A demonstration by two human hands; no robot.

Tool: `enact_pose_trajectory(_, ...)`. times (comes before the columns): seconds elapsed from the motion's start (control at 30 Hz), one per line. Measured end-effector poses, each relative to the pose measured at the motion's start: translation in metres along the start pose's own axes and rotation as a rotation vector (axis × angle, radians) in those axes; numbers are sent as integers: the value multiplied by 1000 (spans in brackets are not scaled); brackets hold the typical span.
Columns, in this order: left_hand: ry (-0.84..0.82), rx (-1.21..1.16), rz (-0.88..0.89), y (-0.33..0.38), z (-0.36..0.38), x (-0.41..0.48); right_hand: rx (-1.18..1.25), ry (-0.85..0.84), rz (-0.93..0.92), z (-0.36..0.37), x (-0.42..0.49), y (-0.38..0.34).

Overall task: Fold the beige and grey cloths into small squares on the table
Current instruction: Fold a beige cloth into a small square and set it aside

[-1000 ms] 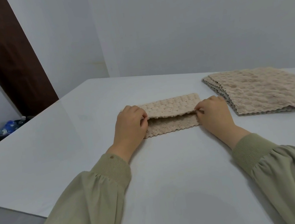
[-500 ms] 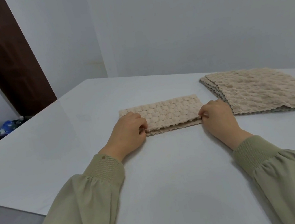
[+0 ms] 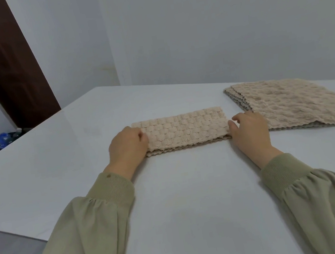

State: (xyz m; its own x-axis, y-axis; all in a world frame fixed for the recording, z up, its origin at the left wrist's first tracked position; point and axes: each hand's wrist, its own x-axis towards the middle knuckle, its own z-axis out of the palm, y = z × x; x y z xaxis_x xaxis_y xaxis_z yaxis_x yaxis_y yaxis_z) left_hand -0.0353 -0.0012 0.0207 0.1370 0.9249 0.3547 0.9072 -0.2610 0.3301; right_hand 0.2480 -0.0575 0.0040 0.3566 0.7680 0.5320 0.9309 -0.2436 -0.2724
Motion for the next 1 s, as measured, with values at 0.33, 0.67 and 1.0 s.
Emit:
enact_pose_trajectory(0.33, -152, -222, -114, 8, -7, -4, 9, -98, 84, -4, 2, -5)
enact_pose_trajectory(0.67, 149, -102, 224, 24, -6, -3, 34, 360, -146, -27, 5, -19)
enact_pose_trajectory(1.0, -472, 38, 258, 39, 19, -5, -6, -521, -222, 19, 6, -57)
